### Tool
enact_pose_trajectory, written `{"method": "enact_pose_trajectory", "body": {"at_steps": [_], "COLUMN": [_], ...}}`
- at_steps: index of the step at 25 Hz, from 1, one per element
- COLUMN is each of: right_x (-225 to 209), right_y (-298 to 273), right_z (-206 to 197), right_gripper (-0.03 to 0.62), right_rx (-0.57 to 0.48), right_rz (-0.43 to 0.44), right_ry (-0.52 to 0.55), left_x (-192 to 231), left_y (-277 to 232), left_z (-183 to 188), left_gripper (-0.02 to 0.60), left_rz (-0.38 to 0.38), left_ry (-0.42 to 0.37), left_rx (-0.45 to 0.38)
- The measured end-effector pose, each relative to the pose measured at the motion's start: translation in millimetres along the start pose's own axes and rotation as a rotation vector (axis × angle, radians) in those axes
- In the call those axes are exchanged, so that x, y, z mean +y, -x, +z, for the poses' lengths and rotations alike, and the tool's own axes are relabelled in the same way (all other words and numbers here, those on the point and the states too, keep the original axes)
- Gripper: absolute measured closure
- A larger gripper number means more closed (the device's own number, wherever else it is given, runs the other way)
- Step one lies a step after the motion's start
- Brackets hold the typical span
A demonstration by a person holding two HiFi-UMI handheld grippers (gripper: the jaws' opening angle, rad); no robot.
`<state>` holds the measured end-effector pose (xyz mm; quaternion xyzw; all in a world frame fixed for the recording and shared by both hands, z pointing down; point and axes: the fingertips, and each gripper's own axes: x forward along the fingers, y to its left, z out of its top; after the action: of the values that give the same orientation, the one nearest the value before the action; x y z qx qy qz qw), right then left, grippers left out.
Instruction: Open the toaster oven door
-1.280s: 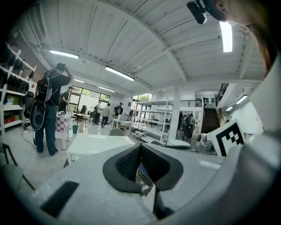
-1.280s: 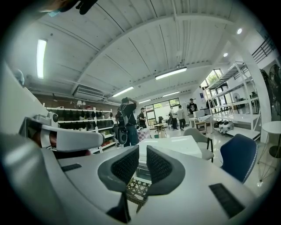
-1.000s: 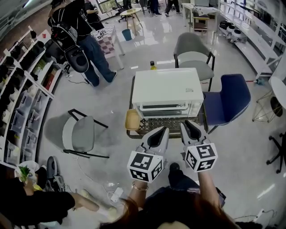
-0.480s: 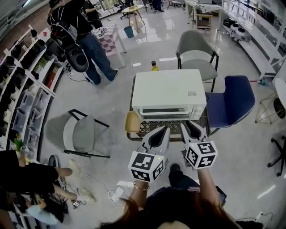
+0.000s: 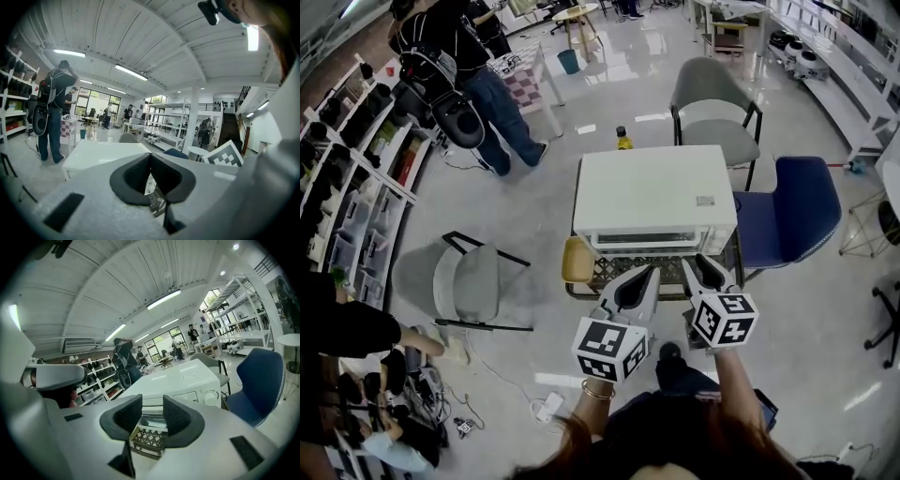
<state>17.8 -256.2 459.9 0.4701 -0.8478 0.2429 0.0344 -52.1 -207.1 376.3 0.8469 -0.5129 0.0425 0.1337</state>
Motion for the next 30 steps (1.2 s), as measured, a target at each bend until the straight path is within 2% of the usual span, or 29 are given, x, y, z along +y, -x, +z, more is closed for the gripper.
{"method": "enact_pose_trajectory", "body": {"at_steps": [13, 30], "right_x": [-30, -67], "right_y": [-32, -71], "right_z": [-21, -50], "right_gripper": [0.401, 0.356], "right_rx": [0.054, 0.102], "right_rz": [-0.02, -0.033], "right_ry": [-0.191, -0.4], "left_x": [16, 37], "left_y": [-20, -46], "left_z": [-4, -15], "left_gripper": [0.568, 0.568], "left_rz": [-0.005, 0.008], "left_ry": [0.003, 0.019], "left_rx": [0.033, 0.079]}}
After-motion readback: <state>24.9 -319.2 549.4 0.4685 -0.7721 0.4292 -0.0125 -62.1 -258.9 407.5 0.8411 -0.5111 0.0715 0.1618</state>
